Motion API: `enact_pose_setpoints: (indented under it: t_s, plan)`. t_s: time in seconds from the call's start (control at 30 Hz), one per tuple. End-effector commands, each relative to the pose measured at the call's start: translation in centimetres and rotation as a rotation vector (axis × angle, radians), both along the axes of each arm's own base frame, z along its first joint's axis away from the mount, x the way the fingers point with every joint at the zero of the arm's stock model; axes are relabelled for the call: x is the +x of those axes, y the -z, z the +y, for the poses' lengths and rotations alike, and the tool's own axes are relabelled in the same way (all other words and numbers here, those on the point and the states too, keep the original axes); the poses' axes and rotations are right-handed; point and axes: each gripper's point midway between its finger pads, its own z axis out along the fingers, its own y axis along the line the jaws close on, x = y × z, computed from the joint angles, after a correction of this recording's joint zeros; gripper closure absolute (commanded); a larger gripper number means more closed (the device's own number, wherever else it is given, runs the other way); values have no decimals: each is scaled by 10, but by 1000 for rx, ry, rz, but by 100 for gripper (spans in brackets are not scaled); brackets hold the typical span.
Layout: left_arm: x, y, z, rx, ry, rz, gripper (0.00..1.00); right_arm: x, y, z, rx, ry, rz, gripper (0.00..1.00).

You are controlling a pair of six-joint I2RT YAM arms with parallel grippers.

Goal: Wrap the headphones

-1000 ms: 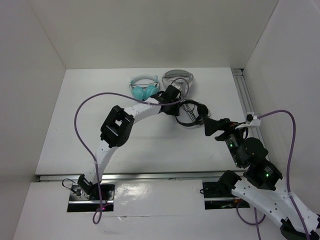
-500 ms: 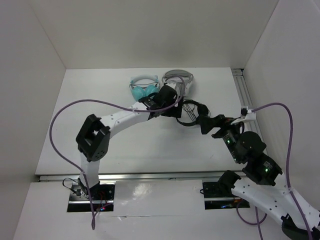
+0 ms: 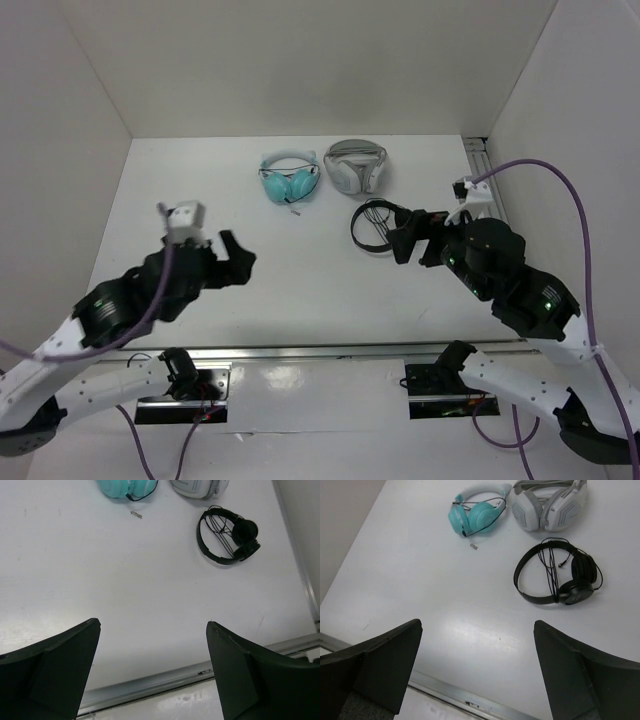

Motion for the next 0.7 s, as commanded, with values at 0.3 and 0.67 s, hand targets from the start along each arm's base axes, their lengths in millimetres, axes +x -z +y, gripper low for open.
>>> enact_pose_setpoints:
  t_s: [0.3, 0.67]
  plan:
    - [-84, 14, 123, -149, -105, -17, 0, -40, 0, -19, -7, -80, 31, 0]
    - [-75, 33, 105, -145, -103, 20, 0, -41, -8, -18, 40, -83, -7, 0]
